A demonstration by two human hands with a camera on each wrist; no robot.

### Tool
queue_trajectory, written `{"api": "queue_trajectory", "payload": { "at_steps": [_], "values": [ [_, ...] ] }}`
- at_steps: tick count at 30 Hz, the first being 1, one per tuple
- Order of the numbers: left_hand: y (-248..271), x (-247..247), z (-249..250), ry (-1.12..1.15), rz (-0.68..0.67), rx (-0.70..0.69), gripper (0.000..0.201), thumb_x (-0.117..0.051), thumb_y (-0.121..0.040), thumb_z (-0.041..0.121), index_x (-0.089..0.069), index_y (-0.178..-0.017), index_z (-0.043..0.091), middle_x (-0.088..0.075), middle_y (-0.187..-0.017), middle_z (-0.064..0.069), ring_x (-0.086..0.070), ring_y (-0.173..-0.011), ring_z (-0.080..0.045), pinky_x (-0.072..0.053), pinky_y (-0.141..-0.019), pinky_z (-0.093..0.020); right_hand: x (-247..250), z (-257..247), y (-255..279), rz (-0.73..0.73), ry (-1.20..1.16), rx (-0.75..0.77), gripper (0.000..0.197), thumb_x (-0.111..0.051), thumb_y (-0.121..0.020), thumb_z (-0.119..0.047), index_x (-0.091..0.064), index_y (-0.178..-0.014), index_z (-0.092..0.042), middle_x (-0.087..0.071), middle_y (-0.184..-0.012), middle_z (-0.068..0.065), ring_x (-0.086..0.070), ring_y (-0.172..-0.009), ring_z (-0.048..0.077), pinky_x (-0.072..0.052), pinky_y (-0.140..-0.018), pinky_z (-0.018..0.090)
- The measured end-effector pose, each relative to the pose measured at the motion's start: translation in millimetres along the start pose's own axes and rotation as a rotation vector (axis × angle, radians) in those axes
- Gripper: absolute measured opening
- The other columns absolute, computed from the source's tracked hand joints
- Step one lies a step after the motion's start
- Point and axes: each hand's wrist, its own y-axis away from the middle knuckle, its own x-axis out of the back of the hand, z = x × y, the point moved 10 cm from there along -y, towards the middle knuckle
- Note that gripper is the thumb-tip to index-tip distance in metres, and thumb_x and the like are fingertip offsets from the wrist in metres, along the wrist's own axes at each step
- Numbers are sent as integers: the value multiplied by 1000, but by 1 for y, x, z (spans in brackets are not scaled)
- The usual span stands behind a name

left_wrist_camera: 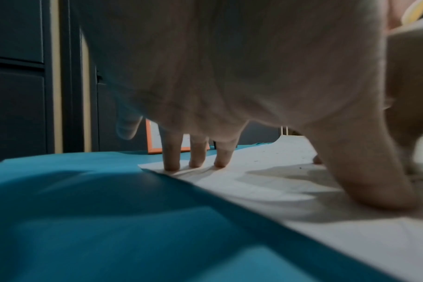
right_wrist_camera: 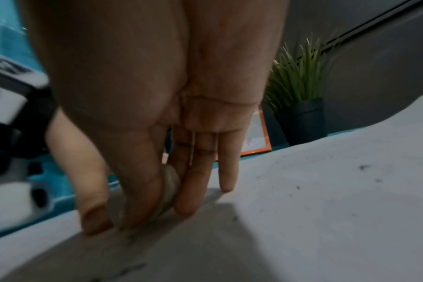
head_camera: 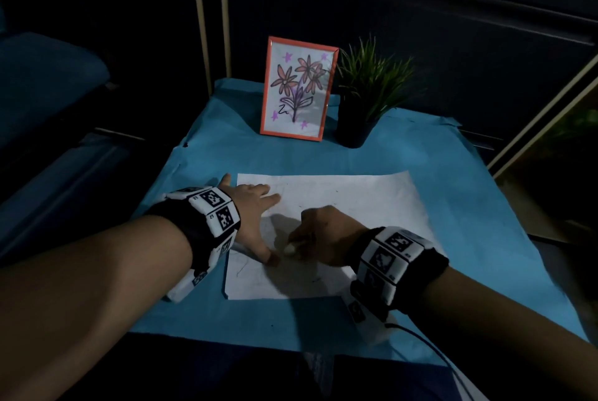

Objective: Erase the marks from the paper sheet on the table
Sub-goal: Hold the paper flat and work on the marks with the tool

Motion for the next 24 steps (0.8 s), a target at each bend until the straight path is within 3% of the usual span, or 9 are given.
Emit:
{"api": "queue_trajectory", "payload": {
  "at_steps": [2,3,7,11,13,18,21,24],
  "values": [
    [0,-1,-1,12,-1,3,124,-59,-61,85,4,-154,31,7,-162,4,-1,-149,-17,5,-117,-55,-7,-3,5,-62,57,33,28,-63,-88,-37,-70,-110,-21,-48,-82,-11,-52,-98,17,-32,-75,20],
    [0,-2,-2,20,-1,2,124,-57,-61,86,4,-153,31,8,-162,5,-1,-149,-17,6,-117,-55,-8,-2,6,-73,51,28,28,-63,-88,-37,-70,-110,-22,-49,-82,-11,-50,-96,15,-34,-76,21],
    [3,-5,-2,19,12,-8,122,-51,-62,89,5,-153,31,10,-162,4,1,-149,-16,6,-116,-54,6,9,8,25,-51,-43,29,-61,-89,-27,-67,-117,-21,-63,-115,-1,-53,-109,14,-38,-86,19],
    [12,-3,-1,22,77,10,109,-49,-69,86,-5,-153,32,0,-162,1,-8,-148,-21,-7,-117,-53,20,14,5,120,-85,-55,27,-61,-90,-23,-68,-115,-17,-64,-115,3,-56,-105,15,-39,-83,20],
    [15,-7,-1,58,51,11,106,-49,-72,84,-3,-153,35,3,-162,2,-6,-148,-21,-7,-118,-54,25,15,0,152,-84,-48,28,-65,-87,-20,-68,-114,-18,-66,-113,1,-58,-104,16,-38,-79,18],
    [14,-16,-6,70,13,24,119,-52,-61,89,5,-152,38,13,-161,6,3,-149,-17,2,-116,-60,12,-6,3,91,65,57,24,-60,-89,-26,-72,-108,-17,-63,-107,4,-57,-102,21,-43,-83,25],
    [14,-16,-4,67,21,31,122,-52,-59,91,5,-152,37,11,-162,5,2,-149,-17,4,-115,-59,-6,-15,16,-18,79,114,27,-57,-91,-33,-70,-111,-21,-59,-109,5,-54,-101,20,-42,-84,25],
    [14,-11,-2,35,34,24,122,-51,-59,91,2,-153,35,7,-162,3,-2,-149,-19,5,-115,-57,-1,-12,9,4,97,84,27,-56,-92,-34,-70,-111,-21,-59,-109,3,-54,-103,21,-40,-83,25]
  ]
}}
